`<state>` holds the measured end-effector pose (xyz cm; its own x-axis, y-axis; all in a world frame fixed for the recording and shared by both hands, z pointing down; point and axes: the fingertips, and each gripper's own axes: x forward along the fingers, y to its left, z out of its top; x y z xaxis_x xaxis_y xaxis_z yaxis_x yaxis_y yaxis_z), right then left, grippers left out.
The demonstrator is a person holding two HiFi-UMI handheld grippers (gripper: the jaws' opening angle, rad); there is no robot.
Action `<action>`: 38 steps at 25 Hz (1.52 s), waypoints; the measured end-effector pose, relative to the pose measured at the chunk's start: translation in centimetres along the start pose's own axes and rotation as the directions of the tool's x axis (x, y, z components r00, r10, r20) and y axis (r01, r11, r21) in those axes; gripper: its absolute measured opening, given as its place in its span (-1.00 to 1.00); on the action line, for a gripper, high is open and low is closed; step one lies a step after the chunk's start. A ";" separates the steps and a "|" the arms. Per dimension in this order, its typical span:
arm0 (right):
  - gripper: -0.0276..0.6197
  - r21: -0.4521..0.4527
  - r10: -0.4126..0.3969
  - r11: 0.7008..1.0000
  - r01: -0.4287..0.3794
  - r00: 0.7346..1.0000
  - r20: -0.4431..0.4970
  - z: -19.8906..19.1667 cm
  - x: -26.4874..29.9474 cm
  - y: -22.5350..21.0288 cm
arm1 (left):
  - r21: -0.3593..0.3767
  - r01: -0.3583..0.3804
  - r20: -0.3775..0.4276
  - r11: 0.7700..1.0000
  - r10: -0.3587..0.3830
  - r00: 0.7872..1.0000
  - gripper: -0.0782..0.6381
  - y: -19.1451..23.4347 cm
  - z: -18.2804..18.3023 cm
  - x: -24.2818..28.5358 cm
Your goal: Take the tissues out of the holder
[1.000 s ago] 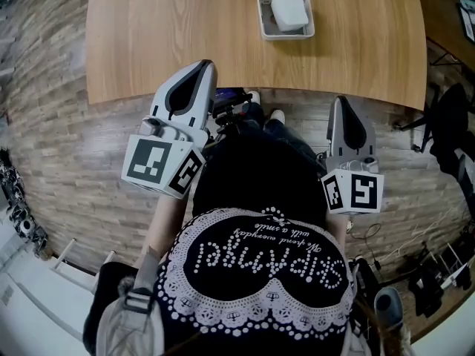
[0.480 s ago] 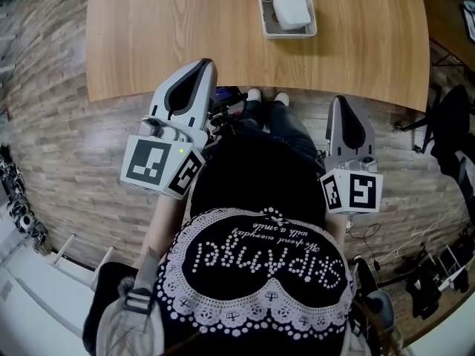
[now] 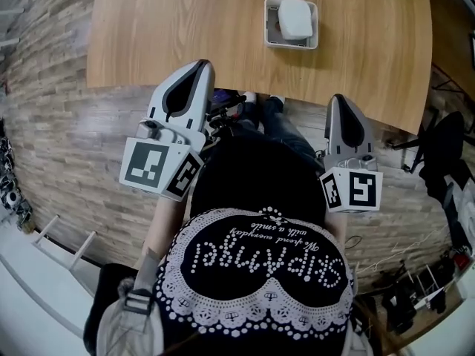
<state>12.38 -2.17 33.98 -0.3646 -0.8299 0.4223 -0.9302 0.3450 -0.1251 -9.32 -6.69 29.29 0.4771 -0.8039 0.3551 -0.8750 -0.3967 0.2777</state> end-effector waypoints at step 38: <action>-0.88 0.032 0.060 0.998 -0.061 0.997 0.038 -0.2 -1.2 -3.9 | 0.028 -0.009 0.019 1.000 0.008 1.000 -0.76 -4.7 1.1 2.1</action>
<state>16.46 -2.44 34.10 -0.4210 -0.8236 0.3800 -0.9071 0.3810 -0.1791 -4.31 -7.00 27.80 0.4685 -0.8153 0.3402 -0.8809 -0.4019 0.2498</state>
